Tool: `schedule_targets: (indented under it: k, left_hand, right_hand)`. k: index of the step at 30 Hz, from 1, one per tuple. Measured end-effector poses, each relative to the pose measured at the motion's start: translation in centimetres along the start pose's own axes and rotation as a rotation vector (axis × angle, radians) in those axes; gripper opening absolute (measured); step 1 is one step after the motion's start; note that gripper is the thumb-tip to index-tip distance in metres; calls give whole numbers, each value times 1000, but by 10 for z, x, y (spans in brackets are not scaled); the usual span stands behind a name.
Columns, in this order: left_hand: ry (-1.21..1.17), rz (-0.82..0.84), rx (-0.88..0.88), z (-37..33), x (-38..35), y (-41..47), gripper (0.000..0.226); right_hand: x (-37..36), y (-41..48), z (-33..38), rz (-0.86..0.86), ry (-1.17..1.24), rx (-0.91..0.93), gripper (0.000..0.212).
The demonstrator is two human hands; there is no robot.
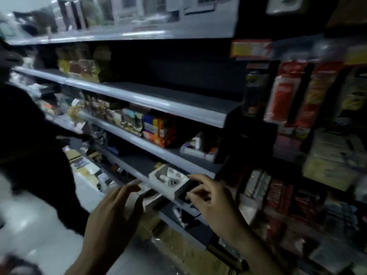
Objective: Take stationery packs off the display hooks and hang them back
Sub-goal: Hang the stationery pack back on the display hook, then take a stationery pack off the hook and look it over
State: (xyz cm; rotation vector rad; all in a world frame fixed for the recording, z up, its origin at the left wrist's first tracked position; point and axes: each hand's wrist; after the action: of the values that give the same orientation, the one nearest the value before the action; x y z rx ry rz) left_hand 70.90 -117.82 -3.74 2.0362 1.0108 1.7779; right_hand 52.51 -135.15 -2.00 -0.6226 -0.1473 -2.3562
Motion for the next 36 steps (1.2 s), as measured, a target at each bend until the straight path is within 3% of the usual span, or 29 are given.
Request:
schedule_targets:
  k: [2,4,7,11,14,16,20,26,32,36]
  left_hand:
    - [-55,1,92,32,13,-20,20]
    - [-19,-25,186,77,25,-55,15]
    - [54,-45,329,140,47,-111,31]
    - [114,-56,509,218,83,-188,55]
    - [75,-56,638,263,110,-242,58]
    - [42,-56,709,288,125,-274,54]
    - [39,-64,801,328,140,-328,23]
    - [-2,-65,922,380,142,-375,58]
    - [-30,-79,1051,449,129,-396,42]
    - [74,-13,1170,499,125,-396,47]
  right_hand:
    - [-51,9,12,62,55,-18,8]
    - [-110,16,22,106,89,-21,24]
    - [-200,22,35,155,83,1,50]
    - [-307,22,52,269,89,41,47]
    - [-373,22,57,344,7,58,49]
    - [-413,20,58,387,-62,48,39]
    - [-481,7,63,492,-175,38,29]
    - [-561,10,66,693,-330,85,37]
    - [-650,64,69,783,-432,206,35]
    - [-708,109,90,835,-501,256,38]
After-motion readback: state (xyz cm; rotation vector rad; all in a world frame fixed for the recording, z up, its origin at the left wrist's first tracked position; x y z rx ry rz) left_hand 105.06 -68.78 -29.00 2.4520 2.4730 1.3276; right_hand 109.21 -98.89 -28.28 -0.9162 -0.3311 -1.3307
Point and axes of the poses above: each hand's wrist, its own y-axis towards the middle knuckle, its own x-axis out of the back of the hand, z = x × y, and after that the axes turned 14 degrees about -x, right-handed
